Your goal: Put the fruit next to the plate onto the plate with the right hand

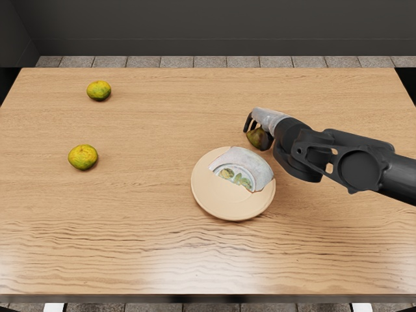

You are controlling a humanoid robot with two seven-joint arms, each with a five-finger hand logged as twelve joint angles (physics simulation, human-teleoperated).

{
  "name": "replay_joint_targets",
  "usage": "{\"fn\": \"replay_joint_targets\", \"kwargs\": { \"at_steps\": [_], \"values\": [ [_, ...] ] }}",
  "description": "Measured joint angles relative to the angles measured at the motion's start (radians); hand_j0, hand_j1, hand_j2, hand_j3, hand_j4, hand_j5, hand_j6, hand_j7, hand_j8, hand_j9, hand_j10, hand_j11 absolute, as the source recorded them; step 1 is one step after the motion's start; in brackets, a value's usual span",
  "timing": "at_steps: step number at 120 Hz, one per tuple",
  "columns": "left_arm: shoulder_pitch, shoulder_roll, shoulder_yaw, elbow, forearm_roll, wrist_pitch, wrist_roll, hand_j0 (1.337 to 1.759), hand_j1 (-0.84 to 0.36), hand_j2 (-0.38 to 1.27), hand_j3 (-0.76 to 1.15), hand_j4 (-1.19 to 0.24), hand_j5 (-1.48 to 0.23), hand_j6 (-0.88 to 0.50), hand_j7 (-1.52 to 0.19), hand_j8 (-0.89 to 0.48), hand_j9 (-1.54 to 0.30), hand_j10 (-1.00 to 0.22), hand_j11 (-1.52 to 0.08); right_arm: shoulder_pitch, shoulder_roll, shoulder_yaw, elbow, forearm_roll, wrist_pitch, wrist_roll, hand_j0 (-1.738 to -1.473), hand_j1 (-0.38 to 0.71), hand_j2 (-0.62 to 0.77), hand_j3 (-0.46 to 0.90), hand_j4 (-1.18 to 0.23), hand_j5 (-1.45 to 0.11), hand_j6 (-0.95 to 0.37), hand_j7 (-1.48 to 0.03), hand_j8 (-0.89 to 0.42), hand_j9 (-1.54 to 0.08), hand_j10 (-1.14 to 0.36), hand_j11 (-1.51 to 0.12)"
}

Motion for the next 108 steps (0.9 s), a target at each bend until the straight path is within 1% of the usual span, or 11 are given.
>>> {"fn": "replay_joint_targets", "kwargs": {
  "at_steps": [10, 30, 35, 36, 42, 52, 76, 80, 82, 97, 108],
  "values": [
    [0.0, 0.0, 0.0, 0.0, 0.0, 0.0, 0.0, 1.658, 0.35, 0.0, 0.0, 0.0, 0.0, 0.0, 0.0, 0.0, 0.0, 0.0, 0.0, -0.002, -0.001, 0.0, 0.0, 0.0, 0.0, 0.0, -1.65, 0.25, -0.05, 0.0, -0.53, -0.72, -0.31, -0.7, -0.34, -0.72, -0.53, -0.72],
    [0.0, 0.0, 0.0, 0.0, 0.0, 0.0, 0.0, 1.658, 0.35, 0.0, 0.0, 0.0, 0.0, 0.0, 0.0, 0.0, 0.0, 0.0, 0.0, -0.003, -0.002, 0.002, 0.0, 0.001, -0.001, -0.001, -1.645, 0.27, -0.01, 0.0, -0.57, -0.85, -0.24, -0.79, -0.28, -0.84, -0.47, -0.84],
    [0.0, 0.0, 0.0, 0.0, 0.0, 0.0, 0.0, 1.658, 0.35, 0.0, 0.0, 0.0, 0.0, 0.0, 0.0, 0.0, 0.0, 0.0, 0.0, -0.003, -0.002, 0.002, 0.0, 0.003, -0.005, 0.0, -1.644, 0.28, 0.02, 0.0, -0.58, -0.88, -0.24, -0.82, -0.27, -0.87, -0.46, -0.87],
    [0.0, 0.0, 0.0, 0.0, 0.0, 0.0, 0.0, 1.658, 0.35, 0.0, 0.0, 0.0, 0.0, 0.0, 0.0, 0.0, 0.0, 0.0, 0.0, -0.003, -0.003, 0.002, 0.0, 0.003, -0.006, 0.0, -1.644, 0.28, 0.03, 0.0, -0.59, -0.88, -0.24, -0.82, -0.27, -0.87, -0.49, -0.87],
    [0.0, 0.0, 0.0, 0.0, 0.0, 0.0, 0.0, 1.658, 0.35, 0.0, 0.0, 0.0, 0.0, 0.0, 0.0, 0.0, 0.0, 0.0, 0.0, -0.003, -0.003, 0.002, -0.001, 0.007, -0.015, 0.0, -1.646, 0.28, 0.09, 0.0, -0.6, -0.91, -0.25, -0.84, -0.27, -0.89, -0.49, -0.89],
    [0.0, 0.0, 0.0, 0.0, 0.0, 0.0, 0.0, 1.658, 0.35, 0.0, 0.0, 0.0, 0.0, 0.0, 0.0, 0.0, 0.0, 0.0, 0.0, -0.004, -0.006, 0.003, -0.002, 0.013, -0.035, 0.001, -1.648, 0.28, 0.2, 0.0, -0.63, -0.93, -0.3, -0.87, -0.32, -0.92, -0.53, -0.91],
    [0.0, 0.0, 0.0, 0.0, 0.0, 0.0, 0.0, 1.658, 0.35, 0.0, 0.0, 0.0, 0.0, 0.0, 0.0, 0.0, 0.0, 0.0, 0.0, -0.01, -0.009, 0.004, -0.002, 0.023, -0.069, 0.001, -1.652, 0.28, 0.29, 0.0, -0.66, -1.0, -0.32, -0.92, -0.33, -0.97, -0.56, -0.96],
    [0.0, 0.0, 0.0, 0.0, 0.0, 0.0, 0.0, 1.658, 0.35, 0.0, 0.0, 0.0, 0.0, 0.0, 0.0, 0.0, 0.0, 0.0, 0.0, -0.013, -0.008, 0.003, -0.002, 0.022, -0.073, 0.001, -1.652, 0.28, 0.27, 0.0, -0.66, -1.0, -0.32, -0.93, -0.33, -0.97, -0.57, -0.96],
    [0.0, 0.0, 0.0, 0.0, 0.0, 0.0, 0.0, 1.658, 0.35, 0.0, 0.0, 0.0, 0.0, 0.0, 0.0, 0.0, 0.0, 0.0, 0.0, -0.014, -0.008, 0.004, -0.002, 0.021, -0.075, 0.001, -1.651, 0.28, 0.26, 0.0, -0.67, -1.0, -0.33, -0.93, -0.35, -0.97, -0.56, -0.96],
    [0.0, 0.0, 0.0, 0.0, 0.0, 0.0, 0.0, 1.658, 0.35, 0.0, 0.0, 0.0, 0.0, 0.0, 0.0, 0.0, 0.0, 0.0, 0.0, -0.025, -0.006, 0.004, -0.003, 0.011, -0.087, 0.001, -1.648, 0.25, 0.2, 0.0, -0.72, -0.93, -0.34, -0.94, -0.39, -0.95, -0.63, -0.95],
    [0.0, 0.0, 0.0, 0.0, 0.0, 0.0, 0.0, 1.658, 0.35, 0.0, 0.0, 0.0, 0.0, 0.0, 0.0, 0.0, 0.0, 0.0, 0.0, -0.028, -0.005, 0.004, -0.003, 0.005, -0.091, 0.001, -1.647, 0.25, 0.21, 0.0, -0.76, -0.88, -0.32, -0.94, -0.41, -0.94, -0.65, -0.94]
  ]
}}
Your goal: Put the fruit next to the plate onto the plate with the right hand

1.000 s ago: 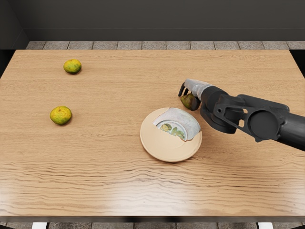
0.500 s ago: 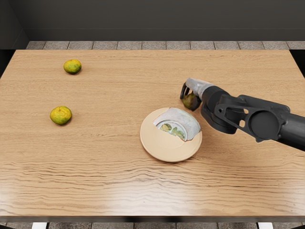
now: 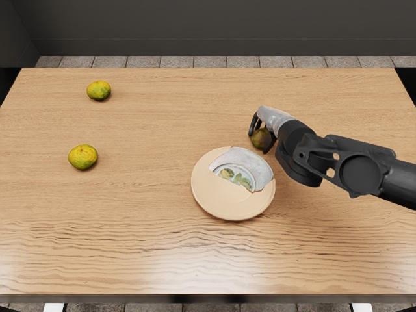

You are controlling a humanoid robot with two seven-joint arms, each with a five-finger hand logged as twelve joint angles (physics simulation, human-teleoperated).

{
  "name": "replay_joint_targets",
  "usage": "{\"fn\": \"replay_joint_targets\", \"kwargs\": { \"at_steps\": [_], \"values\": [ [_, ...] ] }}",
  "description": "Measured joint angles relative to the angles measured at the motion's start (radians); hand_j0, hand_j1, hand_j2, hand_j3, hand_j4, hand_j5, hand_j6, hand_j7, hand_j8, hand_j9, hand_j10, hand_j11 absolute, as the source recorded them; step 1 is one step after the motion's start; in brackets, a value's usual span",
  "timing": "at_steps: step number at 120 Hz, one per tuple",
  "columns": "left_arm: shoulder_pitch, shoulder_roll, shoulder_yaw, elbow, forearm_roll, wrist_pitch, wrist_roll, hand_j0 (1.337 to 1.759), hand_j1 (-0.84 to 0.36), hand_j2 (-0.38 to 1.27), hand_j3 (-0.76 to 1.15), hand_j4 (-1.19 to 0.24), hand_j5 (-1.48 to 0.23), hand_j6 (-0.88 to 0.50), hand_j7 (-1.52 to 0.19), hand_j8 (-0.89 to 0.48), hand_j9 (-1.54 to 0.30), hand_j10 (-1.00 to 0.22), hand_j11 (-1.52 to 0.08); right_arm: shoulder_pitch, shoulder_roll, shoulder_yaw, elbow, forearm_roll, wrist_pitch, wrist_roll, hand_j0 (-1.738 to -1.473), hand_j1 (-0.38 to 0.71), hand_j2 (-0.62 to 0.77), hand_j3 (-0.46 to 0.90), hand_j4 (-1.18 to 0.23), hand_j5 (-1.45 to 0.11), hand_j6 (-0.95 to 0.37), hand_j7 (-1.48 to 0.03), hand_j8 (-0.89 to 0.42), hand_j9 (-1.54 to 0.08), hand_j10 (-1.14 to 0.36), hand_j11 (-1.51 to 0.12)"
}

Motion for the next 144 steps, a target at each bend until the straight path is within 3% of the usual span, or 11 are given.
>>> {"fn": "replay_joint_targets", "kwargs": {
  "at_steps": [35, 48, 79, 116, 144],
  "values": [
    [0.0, 0.0, 0.0, 0.0, 0.0, 0.0, 0.0, 1.658, 0.35, 0.0, 0.0, 0.0, 0.0, 0.0, 0.0, 0.0, 0.0, 0.0, 0.0, -0.01, -0.002, 0.003, 0.003, -0.007, -0.003, 0.0, -1.643, 0.25, 0.13, 0.0, -0.82, -0.8, -0.29, -0.95, -0.4, -0.92, -0.69, -0.92],
    [0.0, 0.0, 0.0, 0.0, 0.0, 0.0, 0.0, 1.658, 0.35, 0.0, 0.0, 0.0, 0.0, 0.0, 0.0, 0.0, 0.0, 0.0, 0.0, -0.007, -0.011, 0.009, 0.029, 0.009, -0.008, 0.001, -1.647, 0.25, 0.25, 0.0, -0.79, -0.85, -0.31, -0.95, -0.44, -0.93, -0.72, -0.94],
    [0.0, 0.0, 0.0, 0.0, 0.0, 0.0, 0.0, 1.658, 0.35, 0.0, 0.0, 0.0, 0.0, 0.0, 0.0, 0.0, 0.0, 0.0, 0.0, -0.002, -0.12, 0.064, 0.171, 0.023, -0.024, 0.0, -1.655, 0.28, 0.36, 0.0, -0.72, -0.97, -0.34, -0.95, -0.43, -0.98, -0.71, -0.99],
    [0.0, 0.0, 0.0, 0.0, 0.0, 0.0, 0.0, 1.658, 0.35, 0.0, 0.0, 0.0, 0.0, 0.0, 0.0, 0.0, 0.0, 0.0, 0.0, -0.038, -0.256, 0.095, 0.41, 0.019, -0.09, 0.001, -1.658, 0.33, 0.51, 0.0, -0.71, -1.0, -0.37, -0.96, -0.44, -1.0, -0.71, -1.0],
    [0.0, 0.0, 0.0, 0.0, 0.0, 0.0, 0.0, 1.658, 0.35, 0.0, 0.0, 0.0, 0.0, 0.0, 0.0, 0.0, 0.0, 0.0, 0.0, -0.081, -0.292, 0.092, 0.525, 0.014, -0.119, 0.001, -1.658, 0.33, 0.52, 0.0, -0.72, -1.04, -0.37, -0.98, -0.43, -1.03, -0.73, -1.03]
  ]
}}
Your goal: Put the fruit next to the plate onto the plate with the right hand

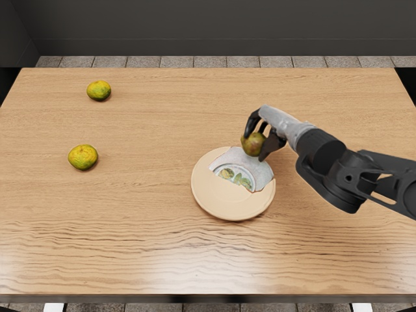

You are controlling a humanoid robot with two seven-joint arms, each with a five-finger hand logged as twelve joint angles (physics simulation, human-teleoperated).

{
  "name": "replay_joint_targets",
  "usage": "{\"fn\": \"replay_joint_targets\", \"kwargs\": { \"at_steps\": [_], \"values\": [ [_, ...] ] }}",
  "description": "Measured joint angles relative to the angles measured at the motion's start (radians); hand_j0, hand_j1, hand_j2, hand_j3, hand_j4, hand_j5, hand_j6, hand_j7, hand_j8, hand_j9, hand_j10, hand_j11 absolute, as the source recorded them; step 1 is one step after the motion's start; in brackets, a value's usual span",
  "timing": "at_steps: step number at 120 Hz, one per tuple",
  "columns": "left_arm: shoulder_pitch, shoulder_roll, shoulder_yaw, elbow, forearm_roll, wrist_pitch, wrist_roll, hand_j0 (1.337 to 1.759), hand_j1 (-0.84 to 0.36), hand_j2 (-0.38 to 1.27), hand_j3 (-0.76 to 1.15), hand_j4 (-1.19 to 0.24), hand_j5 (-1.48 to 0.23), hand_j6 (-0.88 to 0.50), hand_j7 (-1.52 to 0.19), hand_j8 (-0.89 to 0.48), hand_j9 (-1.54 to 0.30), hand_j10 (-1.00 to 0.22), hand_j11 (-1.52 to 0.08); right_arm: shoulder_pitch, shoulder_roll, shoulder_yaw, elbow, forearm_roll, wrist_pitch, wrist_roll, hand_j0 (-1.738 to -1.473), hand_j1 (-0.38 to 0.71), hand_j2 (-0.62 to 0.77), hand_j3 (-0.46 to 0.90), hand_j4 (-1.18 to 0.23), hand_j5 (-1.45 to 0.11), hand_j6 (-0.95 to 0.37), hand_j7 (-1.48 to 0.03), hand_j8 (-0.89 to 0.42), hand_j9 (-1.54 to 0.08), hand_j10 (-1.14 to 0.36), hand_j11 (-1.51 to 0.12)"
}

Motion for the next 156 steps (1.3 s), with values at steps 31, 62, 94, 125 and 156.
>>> {"fn": "replay_joint_targets", "kwargs": {
  "at_steps": [31, 62, 94, 125, 156],
  "values": [
    [0.0, 0.0, 0.0, 0.0, 0.0, 0.0, 0.0, 1.658, 0.35, 0.0, 0.0, 0.0, 0.0, 0.0, 0.0, 0.0, 0.0, 0.0, 0.0, -0.047, -0.004, -0.002, 0.076, -0.015, -0.023, 0.001, -1.658, 0.37, 0.58, 0.0, -0.73, -1.05, -0.37, -0.99, -0.43, -1.04, -0.73, -1.05],
    [0.0, 0.0, 0.0, 0.0, 0.0, 0.0, 0.0, 1.658, 0.35, 0.0, 0.0, 0.0, 0.0, 0.0, 0.0, 0.0, 0.0, 0.0, 0.0, -0.073, -0.001, -0.001, 0.086, -0.027, -0.028, 0.0, -1.658, 0.36, 0.54, 0.0, -0.71, -1.02, -0.38, -0.96, -0.44, -1.0, -0.71, -1.01],
    [0.0, 0.0, 0.0, 0.0, 0.0, 0.0, 0.0, 1.658, 0.35, 0.0, 0.0, 0.0, 0.0, 0.0, 0.0, 0.0, 0.0, 0.0, 0.0, -0.087, -0.009, 0.045, 0.095, 0.021, -0.045, -0.001, -1.658, -0.11, 0.15, 0.0, -0.23, -0.33, -0.14, -0.31, -0.16, -0.32, -0.23, -0.33],
    [0.0, 0.0, 0.0, 0.0, 0.0, 0.0, 0.0, 1.658, 0.35, 0.0, 0.0, 0.0, 0.0, 0.0, 0.0, 0.0, 0.0, 0.0, 0.0, -0.092, -0.278, 0.351, 0.09, 0.442, 0.585, 0.105, -1.658, -0.26, 0.04, 0.0, -0.09, -0.12, -0.06, -0.12, -0.07, -0.12, -0.09, -0.12],
    [-0.001, 0.0, 0.0, -0.004, 0.0, 0.0, 0.0, 1.658, 0.35, 0.0, 0.0, 0.0, 0.0, 0.0, 0.0, 0.0, 0.0, 0.0, 0.0, -0.092, -0.376, 0.478, 0.028, 0.609, 0.867, 0.135, -1.658, -0.3, 0.01, 0.0, -0.05, -0.06, -0.04, -0.06, -0.04, -0.06, -0.05, -0.06]
  ]
}}
